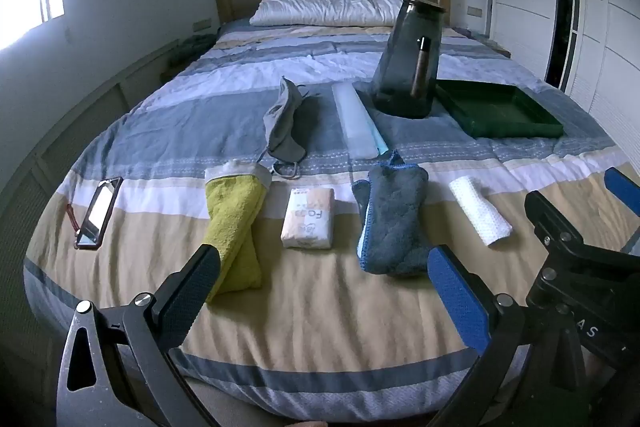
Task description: Organize soft objects
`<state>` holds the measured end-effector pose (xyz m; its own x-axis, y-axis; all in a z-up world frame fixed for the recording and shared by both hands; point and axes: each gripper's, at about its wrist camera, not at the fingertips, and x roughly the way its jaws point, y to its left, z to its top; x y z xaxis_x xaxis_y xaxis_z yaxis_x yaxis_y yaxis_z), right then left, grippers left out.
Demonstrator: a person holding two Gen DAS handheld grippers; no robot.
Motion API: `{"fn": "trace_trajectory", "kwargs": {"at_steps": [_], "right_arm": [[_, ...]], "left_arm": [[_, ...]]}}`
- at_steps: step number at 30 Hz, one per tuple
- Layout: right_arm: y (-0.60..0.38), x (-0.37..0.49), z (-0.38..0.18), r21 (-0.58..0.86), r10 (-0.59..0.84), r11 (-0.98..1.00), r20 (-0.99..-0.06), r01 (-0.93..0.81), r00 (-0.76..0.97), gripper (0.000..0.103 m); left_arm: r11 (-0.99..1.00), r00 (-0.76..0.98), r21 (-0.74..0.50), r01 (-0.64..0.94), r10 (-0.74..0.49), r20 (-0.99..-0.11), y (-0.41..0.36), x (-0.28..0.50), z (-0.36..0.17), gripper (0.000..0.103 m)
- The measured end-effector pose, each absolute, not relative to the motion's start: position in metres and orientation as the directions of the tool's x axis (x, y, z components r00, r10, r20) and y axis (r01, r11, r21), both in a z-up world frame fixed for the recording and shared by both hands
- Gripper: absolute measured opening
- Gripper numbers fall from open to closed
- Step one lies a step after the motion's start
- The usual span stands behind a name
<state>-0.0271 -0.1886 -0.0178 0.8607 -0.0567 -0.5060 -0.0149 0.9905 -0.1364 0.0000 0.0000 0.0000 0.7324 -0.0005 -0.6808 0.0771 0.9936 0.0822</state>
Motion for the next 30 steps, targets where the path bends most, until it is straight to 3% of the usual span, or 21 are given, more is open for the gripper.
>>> {"fn": "trace_trajectory", "kwargs": {"at_steps": [30], "right_arm": [[-0.1890, -0.0282, -0.0174, -0.138, -0.058, 0.990, -0.504, -0.014, 0.862, 0.103]], "left_arm": [[0.994, 0.728, 0.076, 0.079, -0.006, -0.686, 0.0002, 0.0001, 0.0000, 0.102]]}}
